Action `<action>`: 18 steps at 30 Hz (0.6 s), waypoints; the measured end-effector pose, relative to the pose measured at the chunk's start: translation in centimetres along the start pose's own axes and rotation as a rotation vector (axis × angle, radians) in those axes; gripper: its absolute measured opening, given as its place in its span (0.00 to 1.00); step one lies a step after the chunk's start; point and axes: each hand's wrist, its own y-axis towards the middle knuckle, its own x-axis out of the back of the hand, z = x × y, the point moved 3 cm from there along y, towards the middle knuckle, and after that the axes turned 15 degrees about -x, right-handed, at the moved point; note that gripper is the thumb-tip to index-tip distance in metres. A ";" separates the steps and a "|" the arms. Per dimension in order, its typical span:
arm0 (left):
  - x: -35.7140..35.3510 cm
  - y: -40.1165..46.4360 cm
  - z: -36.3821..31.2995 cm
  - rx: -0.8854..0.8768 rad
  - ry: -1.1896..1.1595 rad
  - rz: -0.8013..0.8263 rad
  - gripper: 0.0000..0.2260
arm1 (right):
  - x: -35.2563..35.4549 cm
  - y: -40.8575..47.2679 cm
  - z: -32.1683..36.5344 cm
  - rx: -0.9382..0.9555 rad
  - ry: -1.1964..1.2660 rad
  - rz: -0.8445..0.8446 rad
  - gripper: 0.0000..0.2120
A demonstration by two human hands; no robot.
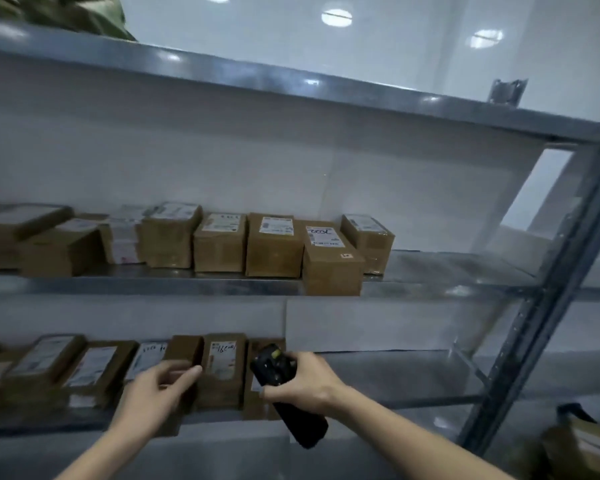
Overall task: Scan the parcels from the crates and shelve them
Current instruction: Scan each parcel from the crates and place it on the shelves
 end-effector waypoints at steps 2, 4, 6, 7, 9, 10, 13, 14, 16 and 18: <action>4.7 -2.3 -0.6 -0.018 0.013 -0.010 0.08 | -2.1 -2.7 3.2 0.040 -0.044 -0.009 0.33; 9.8 -4.6 -0.6 -0.019 0.036 -0.055 0.07 | -4.9 -5.3 6.6 0.080 -0.086 0.013 0.40; 15.0 -6.9 -0.6 -0.005 0.034 -0.098 0.06 | -7.9 -7.7 10.3 0.119 -0.100 0.071 0.42; 17.6 -7.8 -0.5 -0.004 0.037 -0.122 0.06 | -9.4 -8.7 12.2 0.135 -0.108 0.088 0.42; 22.8 -9.7 0.0 0.005 0.047 -0.155 0.08 | -12.3 -10.6 16.1 0.171 -0.122 0.108 0.43; 25.3 -10.7 0.4 0.011 0.047 -0.178 0.11 | -13.9 -11.4 18.1 0.190 -0.134 0.126 0.43; 32.8 -13.7 3.2 0.040 0.065 -0.268 0.17 | -19.0 -13.6 23.9 0.276 -0.195 0.165 0.40; 35.1 -15.0 4.3 0.059 0.071 -0.295 0.14 | -21.1 -14.0 25.8 0.300 -0.212 0.182 0.39; 39.7 -17.5 7.2 0.111 0.078 -0.359 0.10 | -25.6 -14.7 29.1 0.339 -0.240 0.223 0.37; 43.9 -19.8 10.4 0.162 0.114 -0.425 0.11 | -30.6 -14.7 32.1 0.374 -0.265 0.274 0.38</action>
